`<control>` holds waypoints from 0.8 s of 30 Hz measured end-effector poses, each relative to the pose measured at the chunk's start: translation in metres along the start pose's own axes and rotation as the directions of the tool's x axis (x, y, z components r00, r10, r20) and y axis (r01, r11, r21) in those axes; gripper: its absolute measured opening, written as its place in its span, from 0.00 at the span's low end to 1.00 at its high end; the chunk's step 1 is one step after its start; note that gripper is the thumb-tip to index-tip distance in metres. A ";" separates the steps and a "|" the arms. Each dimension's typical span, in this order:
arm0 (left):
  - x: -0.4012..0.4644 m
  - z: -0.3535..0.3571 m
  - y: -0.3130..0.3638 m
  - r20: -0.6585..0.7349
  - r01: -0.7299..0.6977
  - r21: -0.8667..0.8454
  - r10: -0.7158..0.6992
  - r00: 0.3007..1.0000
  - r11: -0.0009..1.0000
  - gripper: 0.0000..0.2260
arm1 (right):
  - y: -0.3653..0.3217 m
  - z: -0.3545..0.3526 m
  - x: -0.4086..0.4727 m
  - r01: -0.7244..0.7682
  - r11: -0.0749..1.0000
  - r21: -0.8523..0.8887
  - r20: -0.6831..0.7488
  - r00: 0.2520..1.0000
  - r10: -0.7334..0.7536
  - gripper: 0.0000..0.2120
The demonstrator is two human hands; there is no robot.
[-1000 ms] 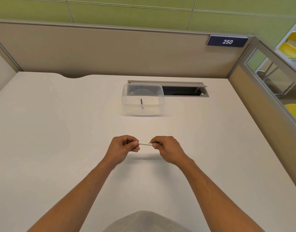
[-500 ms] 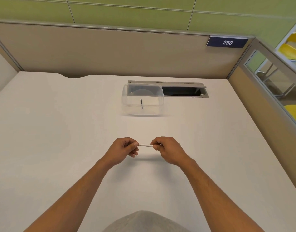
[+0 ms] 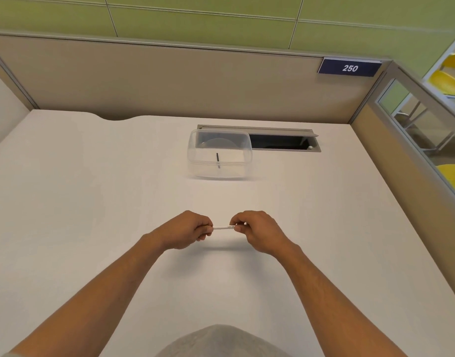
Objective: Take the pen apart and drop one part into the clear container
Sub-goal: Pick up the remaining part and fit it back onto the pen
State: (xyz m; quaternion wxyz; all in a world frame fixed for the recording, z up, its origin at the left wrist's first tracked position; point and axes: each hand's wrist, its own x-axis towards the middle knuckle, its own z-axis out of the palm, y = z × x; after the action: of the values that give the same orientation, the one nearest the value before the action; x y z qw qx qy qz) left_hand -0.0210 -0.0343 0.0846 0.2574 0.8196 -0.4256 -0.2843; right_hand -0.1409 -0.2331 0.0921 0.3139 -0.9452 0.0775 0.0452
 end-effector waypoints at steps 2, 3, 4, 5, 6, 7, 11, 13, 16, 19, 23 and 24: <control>0.000 0.002 0.001 -0.071 -0.079 0.176 0.093 0.993 0.981 0.09 | 0.003 -0.001 0.001 -0.024 0.999 0.030 0.014 1.000 0.023 0.07; -0.001 0.004 0.001 -0.125 -0.108 0.260 0.144 0.982 0.960 0.08 | 0.003 -0.001 0.001 -0.030 0.998 0.047 0.014 0.999 0.029 0.07; -0.002 0.006 0.001 -0.192 -0.134 0.337 0.208 0.959 0.932 0.07 | 0.004 -0.001 0.002 -0.034 0.997 0.062 0.012 0.999 0.033 0.08; -0.003 0.008 0.001 -0.250 -0.167 0.413 0.287 0.925 0.895 0.06 | 0.004 -0.001 0.002 -0.038 0.997 0.074 0.011 0.999 0.037 0.08; -0.004 0.009 0.001 -0.279 -0.192 0.486 0.360 0.890 0.852 0.04 | 0.004 -0.001 0.002 -0.042 0.996 0.084 0.013 0.999 0.041 0.09; -0.005 0.010 0.001 -0.293 -0.215 0.532 0.417 0.860 0.819 0.02 | 0.004 0.000 0.002 -0.047 0.995 0.093 0.019 0.999 0.045 0.09; -0.004 0.013 -0.002 -0.332 -0.160 0.357 0.285 0.899 0.920 0.05 | 0.006 0.002 0.003 -0.061 0.996 0.057 0.042 0.997 0.059 0.09; -0.002 0.013 -0.006 -0.227 -0.049 0.154 0.084 0.970 0.987 0.07 | 0.007 0.004 0.003 -0.059 0.998 0.026 0.044 0.997 0.058 0.10; -0.001 0.010 -0.010 -0.063 0.035 0.013 -0.034 0.997 0.999 0.10 | 0.007 0.005 0.002 -0.043 0.999 -0.004 0.039 0.998 0.043 0.10; -0.002 0.011 -0.012 0.011 0.058 -0.052 -0.058 0.998 0.997 0.13 | 0.006 0.006 0.002 -0.025 1.000 -0.014 0.033 0.999 0.025 0.08; -0.003 0.010 -0.009 -0.002 0.008 -0.059 -0.008 1.000 0.998 0.12 | 0.007 0.005 0.002 -0.024 1.000 -0.003 0.059 0.998 0.025 0.08; -0.003 0.010 -0.009 -0.009 -0.020 0.001 0.020 1.000 1.000 0.11 | 0.007 0.005 0.002 -0.024 1.000 -0.005 0.075 0.997 0.024 0.08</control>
State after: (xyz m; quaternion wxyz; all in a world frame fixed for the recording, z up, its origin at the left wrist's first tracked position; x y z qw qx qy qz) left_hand -0.0246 -0.0287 0.0722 0.2619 0.8167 -0.4329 -0.2776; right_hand -0.1408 -0.2360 0.0834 0.3139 -0.9426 0.0768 0.0844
